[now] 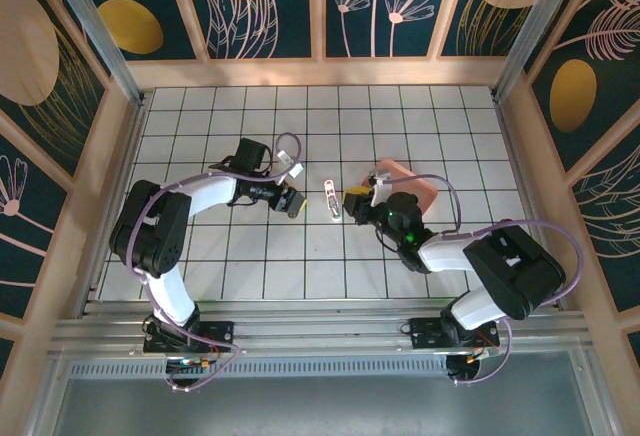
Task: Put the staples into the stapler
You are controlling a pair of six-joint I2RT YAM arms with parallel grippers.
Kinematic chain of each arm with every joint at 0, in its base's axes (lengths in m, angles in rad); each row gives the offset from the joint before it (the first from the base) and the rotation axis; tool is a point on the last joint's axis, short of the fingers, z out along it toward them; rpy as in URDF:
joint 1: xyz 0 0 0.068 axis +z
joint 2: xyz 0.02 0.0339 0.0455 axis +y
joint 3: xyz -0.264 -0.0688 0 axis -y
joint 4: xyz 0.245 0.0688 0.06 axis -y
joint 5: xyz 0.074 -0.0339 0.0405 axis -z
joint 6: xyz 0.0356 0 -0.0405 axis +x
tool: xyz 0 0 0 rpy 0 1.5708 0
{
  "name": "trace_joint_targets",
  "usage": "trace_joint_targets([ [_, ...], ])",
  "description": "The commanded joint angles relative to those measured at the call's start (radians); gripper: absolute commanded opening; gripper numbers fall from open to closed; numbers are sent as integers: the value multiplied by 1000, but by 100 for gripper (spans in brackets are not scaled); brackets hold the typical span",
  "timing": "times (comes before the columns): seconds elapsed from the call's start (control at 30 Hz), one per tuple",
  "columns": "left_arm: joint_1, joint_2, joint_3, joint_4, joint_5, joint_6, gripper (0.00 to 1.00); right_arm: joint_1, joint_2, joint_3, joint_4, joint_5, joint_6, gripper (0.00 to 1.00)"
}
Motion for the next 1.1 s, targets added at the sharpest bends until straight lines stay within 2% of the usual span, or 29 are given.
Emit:
trace_joint_targets([
  [0.0, 0, -40, 13, 81, -61, -219, 52, 10, -34, 18, -8, 31, -8, 27],
  [0.13, 1, -17, 76, -8, -160, -410, 51, 15, -50, 12, -13, 36, -8, 27],
  [0.33, 0, 47, 187, -219, -207, -523, 47, 23, -82, -3, -24, 51, -16, 27],
  [0.57, -2, 92, 222, -353, -181, -542, 42, 24, -81, -15, 1, 47, -31, 27],
  [0.87, -26, 144, 226, -422, -106, -503, 42, 24, -80, -39, 33, 47, -34, 27],
  [1.07, -28, 144, 208, -469, -176, -470, 37, 24, -92, -56, 34, 52, -39, 27],
])
